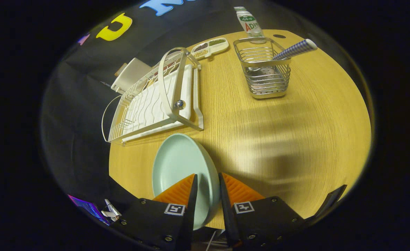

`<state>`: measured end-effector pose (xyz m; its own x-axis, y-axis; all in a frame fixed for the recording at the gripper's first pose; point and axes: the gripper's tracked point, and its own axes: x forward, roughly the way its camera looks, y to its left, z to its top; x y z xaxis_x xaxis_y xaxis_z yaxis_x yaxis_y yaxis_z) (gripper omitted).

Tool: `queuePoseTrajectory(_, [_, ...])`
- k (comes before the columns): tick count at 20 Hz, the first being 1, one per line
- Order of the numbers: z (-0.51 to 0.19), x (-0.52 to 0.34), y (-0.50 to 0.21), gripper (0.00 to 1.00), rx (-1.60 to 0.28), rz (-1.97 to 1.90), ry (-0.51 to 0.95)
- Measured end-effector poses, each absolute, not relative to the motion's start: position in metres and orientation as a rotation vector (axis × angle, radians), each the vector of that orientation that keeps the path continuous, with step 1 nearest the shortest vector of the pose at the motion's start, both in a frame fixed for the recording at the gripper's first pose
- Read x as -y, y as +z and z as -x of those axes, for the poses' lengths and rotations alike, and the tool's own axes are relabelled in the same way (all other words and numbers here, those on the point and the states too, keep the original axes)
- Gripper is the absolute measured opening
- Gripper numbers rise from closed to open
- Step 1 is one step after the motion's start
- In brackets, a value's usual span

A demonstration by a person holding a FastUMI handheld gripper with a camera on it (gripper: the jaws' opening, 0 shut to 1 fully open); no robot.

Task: Take the plate from the dish rack, then take the spoon from the basket and place it into the plate.

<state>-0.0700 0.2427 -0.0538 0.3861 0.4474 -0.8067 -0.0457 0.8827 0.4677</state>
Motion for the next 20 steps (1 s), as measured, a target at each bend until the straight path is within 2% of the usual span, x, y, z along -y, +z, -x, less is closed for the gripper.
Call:
queuePoseTrajectory(5, [0.066, -0.23, -0.034, 0.37, -1.053, -0.417, 0.329])
queuePoseTrajectory(14, [0.049, -0.143, 0.045, 0.37, -0.647, -0.205, 0.206])
queuePoseTrajectory(16, [0.047, -0.121, 0.061, 0.51, -0.581, -0.156, 0.162])
queuePoseTrajectory(18, [0.038, -0.105, 0.077, 0.51, -0.485, -0.111, 0.13])
queuePoseTrajectory(19, [0.035, -0.102, 0.086, 0.54, -0.437, -0.102, 0.131])
queuePoseTrajectory(20, [0.028, -0.096, 0.099, 0.62, -0.359, -0.081, 0.119])
